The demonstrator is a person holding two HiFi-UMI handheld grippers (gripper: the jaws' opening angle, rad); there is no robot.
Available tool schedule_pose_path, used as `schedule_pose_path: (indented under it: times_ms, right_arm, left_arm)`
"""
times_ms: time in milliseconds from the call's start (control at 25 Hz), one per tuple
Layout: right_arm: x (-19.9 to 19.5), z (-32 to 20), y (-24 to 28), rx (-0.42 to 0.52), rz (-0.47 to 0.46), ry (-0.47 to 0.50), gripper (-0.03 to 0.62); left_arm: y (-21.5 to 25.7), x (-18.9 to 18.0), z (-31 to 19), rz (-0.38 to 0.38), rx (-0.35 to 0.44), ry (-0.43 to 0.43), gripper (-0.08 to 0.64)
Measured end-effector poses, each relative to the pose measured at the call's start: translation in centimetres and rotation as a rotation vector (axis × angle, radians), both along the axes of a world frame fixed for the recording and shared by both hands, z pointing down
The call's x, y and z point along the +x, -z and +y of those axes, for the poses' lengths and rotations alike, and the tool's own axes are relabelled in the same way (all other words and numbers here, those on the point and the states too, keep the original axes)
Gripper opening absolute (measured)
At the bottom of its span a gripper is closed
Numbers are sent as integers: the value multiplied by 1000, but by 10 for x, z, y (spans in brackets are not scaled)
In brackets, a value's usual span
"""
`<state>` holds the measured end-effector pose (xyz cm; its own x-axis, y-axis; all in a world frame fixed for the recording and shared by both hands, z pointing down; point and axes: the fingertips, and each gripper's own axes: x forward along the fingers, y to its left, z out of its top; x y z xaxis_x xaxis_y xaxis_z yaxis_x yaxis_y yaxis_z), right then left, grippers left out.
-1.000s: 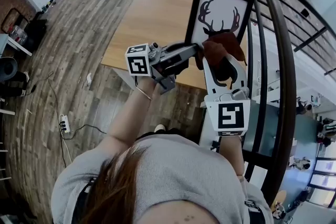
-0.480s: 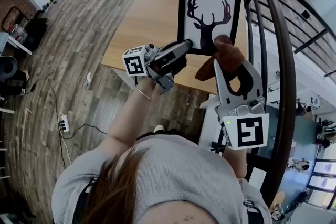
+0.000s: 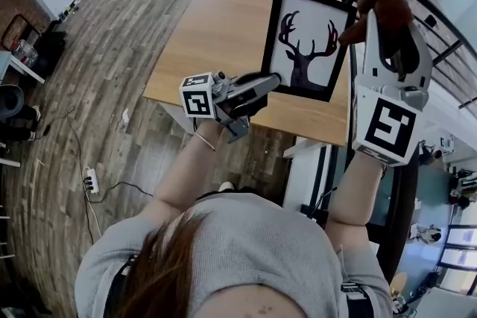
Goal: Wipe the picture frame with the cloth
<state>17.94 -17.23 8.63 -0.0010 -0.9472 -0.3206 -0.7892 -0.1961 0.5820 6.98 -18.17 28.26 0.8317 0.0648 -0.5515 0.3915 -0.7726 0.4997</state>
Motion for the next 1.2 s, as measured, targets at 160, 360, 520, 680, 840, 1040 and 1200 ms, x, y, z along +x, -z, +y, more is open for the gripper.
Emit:
schedule_pose_path:
  times_ms: [160,360,520,680,840,1040,1200]
  right_arm:
    - [6,-29,-4,-39,56,-57,133]
    - [0,-42,-36,-123,51,-34,133]
    - [-8,-41,-50,-151,49,-9,133]
    - [-14,-33,-61,-165,24,15,133]
    - [-25,-37,-72,-199,19,34,133]
    - [-33,-33,-91,-234,3,54,133]
    - [-34,-28,-102,-253,-8,61,133]
  left_arm:
    - [-2,5,6,-11,17,-22,55]
    - [-3,3,7,7,6,-24,55]
    - [-1,2,8,2,17,-24,55]
    - [-1,-2,8,21,8,-28,55]
    - [3,-9,-4,47,-12,-20,55]
    - [1,-11,-9,61,-23,-10,55]
    - [0,-11,-10,67,-32,-5,55]
